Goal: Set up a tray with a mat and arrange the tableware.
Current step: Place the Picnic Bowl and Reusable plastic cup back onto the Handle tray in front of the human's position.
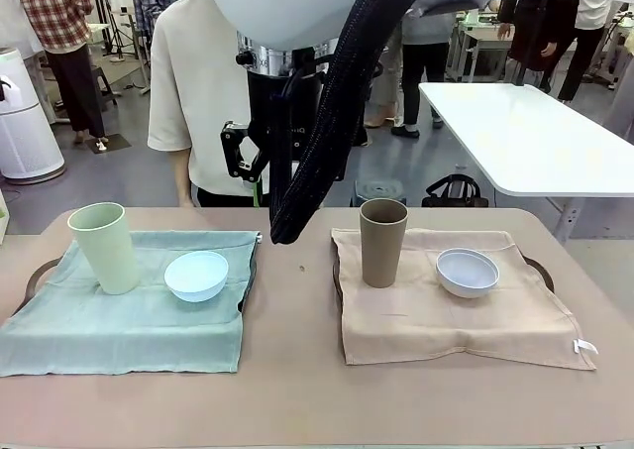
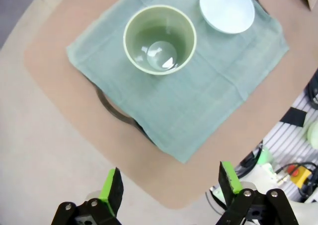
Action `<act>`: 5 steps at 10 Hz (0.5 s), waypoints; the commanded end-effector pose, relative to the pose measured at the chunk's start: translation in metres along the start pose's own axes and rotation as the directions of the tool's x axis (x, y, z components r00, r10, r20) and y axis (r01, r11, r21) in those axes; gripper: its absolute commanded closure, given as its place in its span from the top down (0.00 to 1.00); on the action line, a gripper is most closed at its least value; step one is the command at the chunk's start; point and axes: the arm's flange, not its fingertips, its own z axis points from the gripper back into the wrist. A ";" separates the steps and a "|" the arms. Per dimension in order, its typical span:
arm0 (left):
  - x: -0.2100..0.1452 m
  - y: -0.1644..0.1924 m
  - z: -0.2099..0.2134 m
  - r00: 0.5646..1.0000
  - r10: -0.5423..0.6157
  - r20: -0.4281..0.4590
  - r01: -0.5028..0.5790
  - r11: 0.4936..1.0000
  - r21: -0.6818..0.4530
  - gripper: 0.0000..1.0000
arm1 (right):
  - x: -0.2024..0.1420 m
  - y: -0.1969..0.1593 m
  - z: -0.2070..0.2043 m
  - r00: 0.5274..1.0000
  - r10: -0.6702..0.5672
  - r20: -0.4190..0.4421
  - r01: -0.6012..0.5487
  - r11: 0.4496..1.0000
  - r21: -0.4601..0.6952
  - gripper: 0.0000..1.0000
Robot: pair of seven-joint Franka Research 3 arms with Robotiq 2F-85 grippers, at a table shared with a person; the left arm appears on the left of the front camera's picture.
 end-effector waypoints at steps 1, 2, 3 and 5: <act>-0.002 -0.004 -0.001 1.000 0.013 -0.005 -0.013 1.000 0.020 1.00 | 0.001 0.000 -0.001 1.000 0.003 0.002 -0.003 1.000 -0.002 0.77; -0.002 -0.004 -0.001 1.000 0.013 -0.005 -0.013 1.000 0.020 1.00 | 0.001 0.000 -0.001 1.000 0.003 0.002 -0.003 1.000 -0.002 0.77; -0.002 -0.004 -0.001 1.000 0.013 -0.005 -0.013 1.000 0.020 1.00 | 0.001 0.000 -0.001 1.000 0.003 0.002 -0.003 1.000 -0.002 0.77; -0.002 -0.004 -0.001 1.000 0.013 -0.005 -0.013 1.000 0.020 1.00 | 0.001 0.000 -0.001 1.000 0.003 0.002 -0.003 1.000 -0.002 0.77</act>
